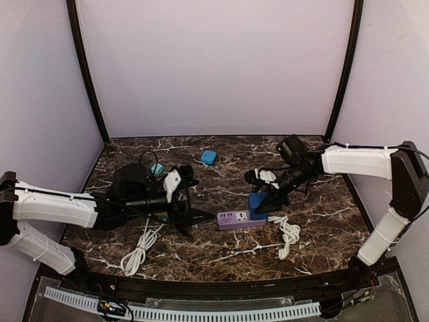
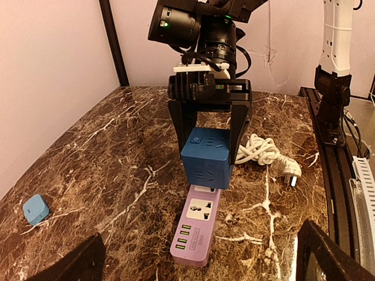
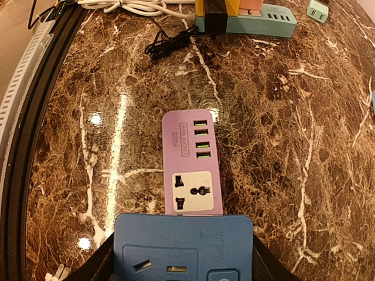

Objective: Insert the plug
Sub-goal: Insert the plug into the socket.

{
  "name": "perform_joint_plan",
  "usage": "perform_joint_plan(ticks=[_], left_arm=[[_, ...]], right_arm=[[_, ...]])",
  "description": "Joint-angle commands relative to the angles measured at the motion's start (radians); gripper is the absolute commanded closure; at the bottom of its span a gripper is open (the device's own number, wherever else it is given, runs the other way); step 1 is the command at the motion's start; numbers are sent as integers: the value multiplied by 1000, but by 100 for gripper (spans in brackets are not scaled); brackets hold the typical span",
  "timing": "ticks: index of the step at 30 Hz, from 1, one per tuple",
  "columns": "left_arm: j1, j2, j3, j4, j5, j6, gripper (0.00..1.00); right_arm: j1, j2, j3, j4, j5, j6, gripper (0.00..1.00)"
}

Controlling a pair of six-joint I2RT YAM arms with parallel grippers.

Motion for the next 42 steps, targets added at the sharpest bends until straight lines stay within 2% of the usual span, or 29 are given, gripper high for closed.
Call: perform_joint_plan(ticks=[1, 17, 27, 42], left_arm=[[13, 6, -17, 54, -5, -38, 1], [25, 7, -20, 60, 10, -32, 1], [31, 2, -21, 66, 17, -26, 1], [69, -39, -44, 70, 27, -83, 1]], right_arm=[[-4, 35, -2, 54, -31, -14, 100], [-4, 23, -32, 27, 51, -16, 100], [15, 12, -94, 95, 83, 3, 100], [18, 172, -130, 131, 81, 58, 100]])
